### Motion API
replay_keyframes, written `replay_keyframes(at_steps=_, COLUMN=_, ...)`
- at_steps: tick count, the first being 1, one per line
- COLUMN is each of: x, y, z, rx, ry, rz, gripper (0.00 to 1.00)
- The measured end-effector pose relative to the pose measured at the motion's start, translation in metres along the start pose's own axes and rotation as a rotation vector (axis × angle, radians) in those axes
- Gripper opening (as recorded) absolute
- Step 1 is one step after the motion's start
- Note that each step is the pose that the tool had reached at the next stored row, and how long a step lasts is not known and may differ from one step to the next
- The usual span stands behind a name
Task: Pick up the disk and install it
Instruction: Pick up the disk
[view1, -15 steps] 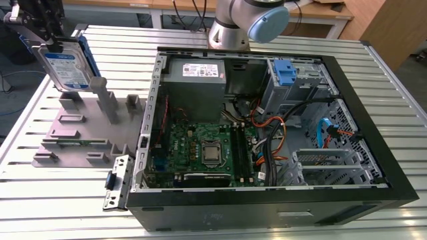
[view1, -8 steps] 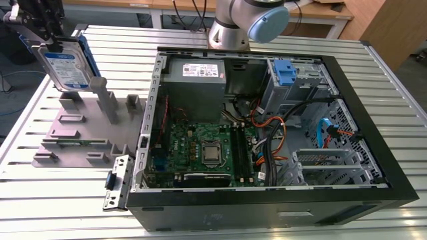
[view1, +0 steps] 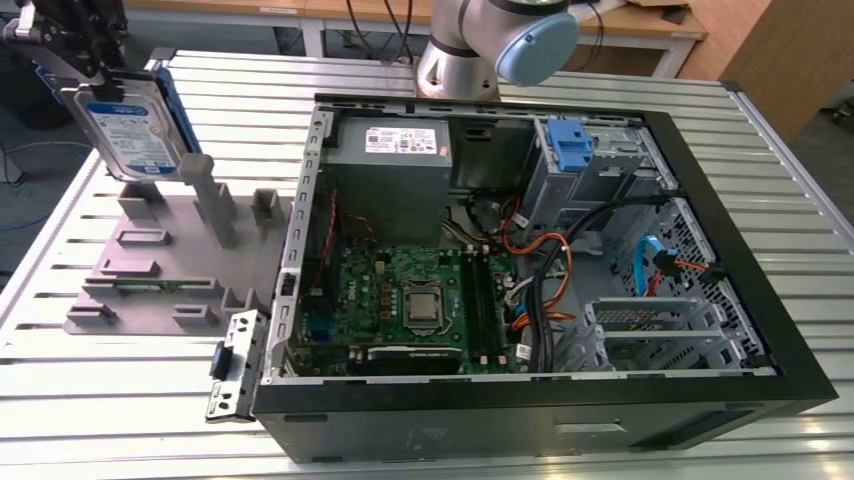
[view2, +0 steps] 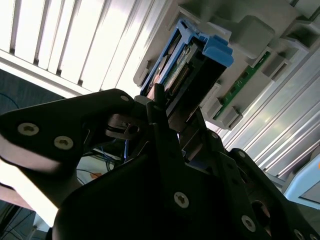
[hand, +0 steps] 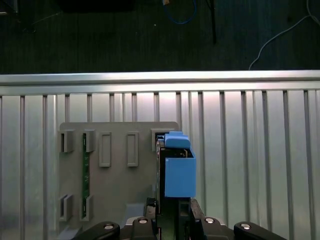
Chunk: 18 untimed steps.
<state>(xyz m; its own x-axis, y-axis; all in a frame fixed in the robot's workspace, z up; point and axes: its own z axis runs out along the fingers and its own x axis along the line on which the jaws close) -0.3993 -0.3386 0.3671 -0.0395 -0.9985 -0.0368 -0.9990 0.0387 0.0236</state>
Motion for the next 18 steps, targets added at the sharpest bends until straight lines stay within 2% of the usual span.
replay_keyframes(at_steps=6, x=-0.0002, y=0.0001, z=-0.0064, rx=0.0001, ry=-0.0001, rz=0.0, gripper=0.35)
replay_keyframes(at_steps=18, x=-0.0003, y=0.0002, z=-0.0095, rx=0.0, ry=0.0, rz=0.0, gripper=0.35)
